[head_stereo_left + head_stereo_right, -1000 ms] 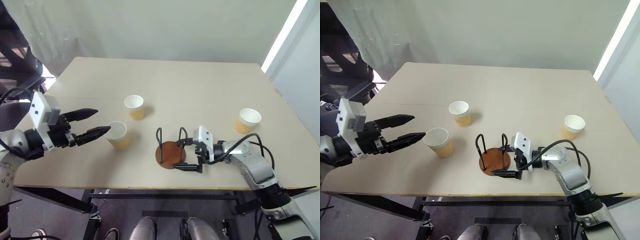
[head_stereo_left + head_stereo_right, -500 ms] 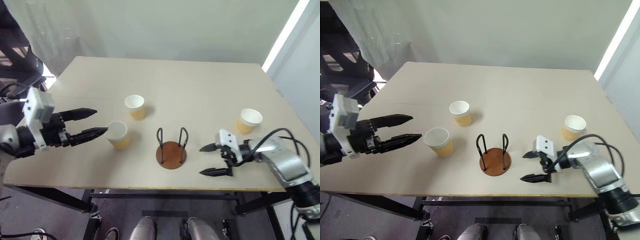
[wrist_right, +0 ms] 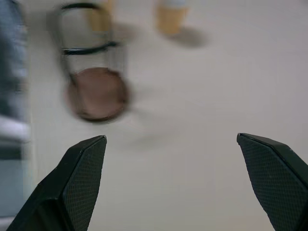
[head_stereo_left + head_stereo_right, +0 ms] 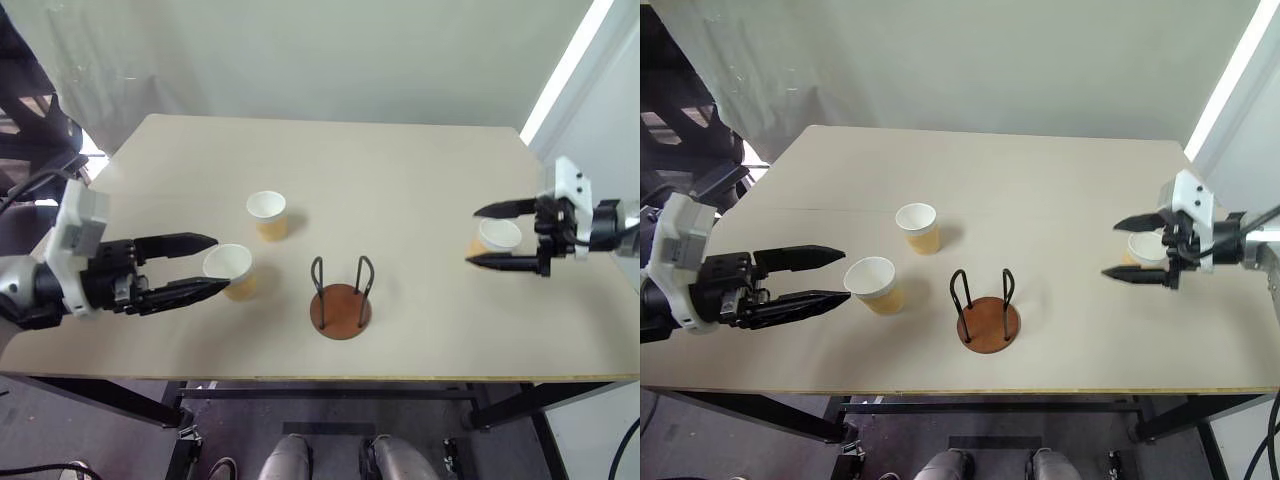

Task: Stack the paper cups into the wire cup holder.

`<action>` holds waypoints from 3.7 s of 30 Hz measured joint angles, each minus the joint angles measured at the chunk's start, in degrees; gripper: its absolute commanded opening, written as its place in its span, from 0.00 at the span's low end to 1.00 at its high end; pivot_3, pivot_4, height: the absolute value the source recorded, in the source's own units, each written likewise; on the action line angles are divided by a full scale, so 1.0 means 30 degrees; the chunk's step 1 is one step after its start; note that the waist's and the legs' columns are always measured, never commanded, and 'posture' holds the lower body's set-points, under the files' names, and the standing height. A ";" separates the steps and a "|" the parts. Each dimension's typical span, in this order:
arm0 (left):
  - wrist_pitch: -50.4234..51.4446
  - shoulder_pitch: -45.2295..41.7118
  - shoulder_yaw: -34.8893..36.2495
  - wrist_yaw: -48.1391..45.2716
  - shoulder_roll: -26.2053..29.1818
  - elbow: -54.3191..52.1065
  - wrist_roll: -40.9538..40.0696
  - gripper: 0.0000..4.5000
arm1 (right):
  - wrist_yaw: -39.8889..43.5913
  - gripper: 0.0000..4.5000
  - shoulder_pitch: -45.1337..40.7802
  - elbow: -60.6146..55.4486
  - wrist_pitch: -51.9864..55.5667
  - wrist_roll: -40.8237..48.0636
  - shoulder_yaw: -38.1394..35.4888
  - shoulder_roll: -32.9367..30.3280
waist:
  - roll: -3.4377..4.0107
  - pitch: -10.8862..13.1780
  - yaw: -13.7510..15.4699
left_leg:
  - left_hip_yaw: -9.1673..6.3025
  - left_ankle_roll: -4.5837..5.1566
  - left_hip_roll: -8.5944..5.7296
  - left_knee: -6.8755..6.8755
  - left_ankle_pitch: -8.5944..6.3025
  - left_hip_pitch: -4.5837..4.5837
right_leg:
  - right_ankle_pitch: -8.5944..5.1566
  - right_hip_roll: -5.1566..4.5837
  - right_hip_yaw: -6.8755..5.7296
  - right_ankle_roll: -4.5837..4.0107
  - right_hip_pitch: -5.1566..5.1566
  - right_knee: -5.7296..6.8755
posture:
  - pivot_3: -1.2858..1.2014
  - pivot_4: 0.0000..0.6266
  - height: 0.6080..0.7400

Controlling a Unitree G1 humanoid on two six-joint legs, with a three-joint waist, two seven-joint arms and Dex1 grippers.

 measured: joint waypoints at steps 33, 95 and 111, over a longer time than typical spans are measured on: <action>0.0180 0.2447 0.1340 0.1937 -0.0432 -0.1774 -0.0447 0.84 | -0.0154 1.00 -0.3409 0.9820 -0.4853 -0.7504 0.3758 0.2206 | 0.0054 0.0032 0.0125 | 0.0007 -0.0025 0.0041 -0.0003 -0.0190 0.0052 | 0.0128 -0.0004 -0.0056 0.0060 -0.0021 0.0041 | 0.52 0.24 1.00; -0.0822 0.3713 0.0719 0.1507 -0.0951 -0.1956 0.0889 0.84 | -0.0018 0.01 -0.6481 -0.7654 0.5468 0.0352 0.7164 0.6881 | 0.0026 0.0015 0.0011 | -0.0006 -0.0139 0.0155 0.0003 -0.0159 0.0033 | -0.0044 0.0139 -0.0070 -0.0272 -0.0063 0.0055 | 0.52 0.24 1.00; -0.0816 0.3943 0.0942 0.1510 -0.0934 -0.1994 0.0999 0.84 | 0.0318 0.01 -0.6023 -0.8384 0.5113 -0.0029 0.7973 0.6494 | 0.0024 0.0014 0.0002 | -0.0005 -0.0138 0.0162 0.0004 -0.0158 0.0033 | -0.0040 0.0146 -0.0070 -0.0277 -0.0064 0.0056 | 0.52 0.24 1.00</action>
